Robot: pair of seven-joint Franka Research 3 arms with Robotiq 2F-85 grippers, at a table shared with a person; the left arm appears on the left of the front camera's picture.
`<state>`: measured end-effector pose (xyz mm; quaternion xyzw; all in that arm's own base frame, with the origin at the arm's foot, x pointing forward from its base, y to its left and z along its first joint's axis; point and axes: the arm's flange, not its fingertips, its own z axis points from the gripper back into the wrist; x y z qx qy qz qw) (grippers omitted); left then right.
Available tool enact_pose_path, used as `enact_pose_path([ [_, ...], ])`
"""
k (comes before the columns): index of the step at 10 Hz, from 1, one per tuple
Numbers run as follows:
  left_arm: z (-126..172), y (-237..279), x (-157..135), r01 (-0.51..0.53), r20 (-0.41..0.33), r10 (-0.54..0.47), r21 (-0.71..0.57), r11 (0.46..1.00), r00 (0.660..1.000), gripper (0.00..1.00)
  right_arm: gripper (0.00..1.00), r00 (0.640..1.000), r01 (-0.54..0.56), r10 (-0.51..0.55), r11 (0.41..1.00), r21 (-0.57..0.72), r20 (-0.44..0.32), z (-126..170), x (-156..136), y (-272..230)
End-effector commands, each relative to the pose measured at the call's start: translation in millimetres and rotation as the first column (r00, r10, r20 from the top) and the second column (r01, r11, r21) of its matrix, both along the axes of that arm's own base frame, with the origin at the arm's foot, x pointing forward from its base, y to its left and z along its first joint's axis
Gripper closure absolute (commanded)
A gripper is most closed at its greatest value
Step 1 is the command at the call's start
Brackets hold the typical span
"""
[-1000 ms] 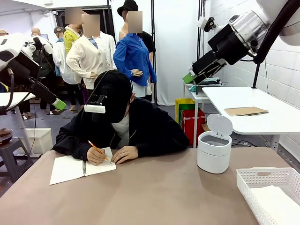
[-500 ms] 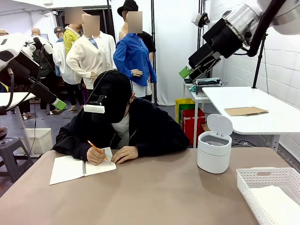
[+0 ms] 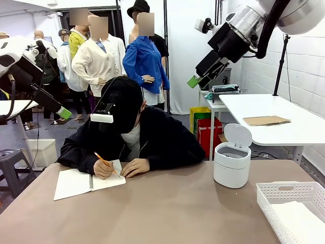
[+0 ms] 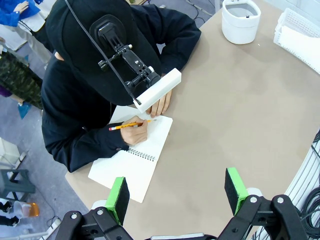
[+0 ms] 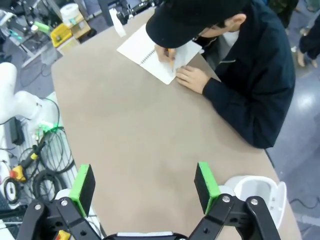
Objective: Sort the paper based on its condition.
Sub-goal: If a person hands you a paper, place it in the Organizing basket , and if it's crumpled, put it in the Trash can.
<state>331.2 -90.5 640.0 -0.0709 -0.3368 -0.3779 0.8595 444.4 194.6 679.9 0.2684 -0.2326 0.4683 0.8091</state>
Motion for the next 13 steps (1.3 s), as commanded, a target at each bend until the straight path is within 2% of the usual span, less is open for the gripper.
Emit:
enact_pose_path([
  [1,-0.5,0.5,-1.0,-0.007,-0.003,0.007,0.008,1.000,1.000,0.00,0.00,0.999,-0.017,0.019,0.998,-0.053,0.046,2.1,2.1,4.8],
  [5,-0.5,0.5,-1.0,-0.007,-0.003,0.007,0.008,1.000,1.000,0.00,0.00,0.994,-0.030,0.033,0.999,-0.027,0.109,2.4,-5.0,6.3],
  [6,-0.5,0.5,-1.0,-0.007,-0.003,0.007,0.008,1.000,1.000,0.00,0.00,0.998,-0.026,0.028,0.999,-0.035,0.050,2.8,-2.0,8.0],
  [13,-0.5,0.5,-1.0,-0.007,-0.003,0.007,0.008,1.000,1.000,0.00,0.00,0.998,-0.026,0.028,0.999,-0.035,0.050,2.8,-2.0,8.0],
])
